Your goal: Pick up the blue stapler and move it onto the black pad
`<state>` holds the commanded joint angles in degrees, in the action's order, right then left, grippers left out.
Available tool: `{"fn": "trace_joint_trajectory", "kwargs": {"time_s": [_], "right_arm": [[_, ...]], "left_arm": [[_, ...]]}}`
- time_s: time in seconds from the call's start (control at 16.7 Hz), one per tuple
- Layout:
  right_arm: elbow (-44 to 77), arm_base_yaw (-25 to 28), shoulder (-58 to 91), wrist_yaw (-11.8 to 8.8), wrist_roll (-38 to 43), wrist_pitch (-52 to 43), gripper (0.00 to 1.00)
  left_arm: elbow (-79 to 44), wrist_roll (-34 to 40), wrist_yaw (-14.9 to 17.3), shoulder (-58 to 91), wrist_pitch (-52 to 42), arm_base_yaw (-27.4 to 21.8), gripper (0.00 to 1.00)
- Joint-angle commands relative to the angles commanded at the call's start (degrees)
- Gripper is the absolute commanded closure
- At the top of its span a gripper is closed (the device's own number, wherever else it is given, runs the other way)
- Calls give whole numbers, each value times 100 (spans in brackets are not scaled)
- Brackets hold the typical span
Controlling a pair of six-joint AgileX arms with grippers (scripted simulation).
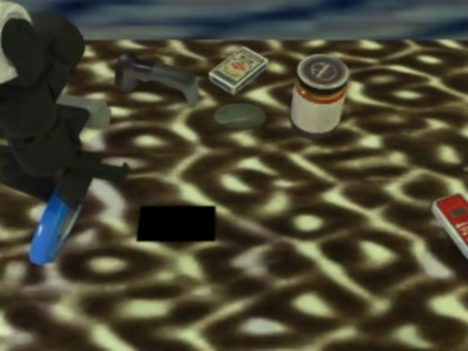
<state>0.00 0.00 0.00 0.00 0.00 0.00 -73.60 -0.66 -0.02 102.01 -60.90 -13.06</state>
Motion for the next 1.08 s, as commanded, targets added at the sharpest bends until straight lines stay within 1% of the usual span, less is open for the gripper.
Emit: {"fn": "trace_joint_trajectory", "kwargs": {"time_s": [0.3,0.48,0.6,0.72,1.08], "right_arm": [[0,0,0,0,0,0,0],[0,0,0,0,0,0,0],[0,0,0,0,0,0,0],[0,0,0,0,0,0,0],[0,0,0,0,0,0,0]], "left_arm": [[-3,-20,-2,20,0,-36,100],[-332,-405,2,231,-122,-201,100],[-736,-953,7,485,-273,-411,100],[-1211,-1685,15,785,-456,-676,100],[-2708,-4400,49,1699,-1023,-1610,100]]}}
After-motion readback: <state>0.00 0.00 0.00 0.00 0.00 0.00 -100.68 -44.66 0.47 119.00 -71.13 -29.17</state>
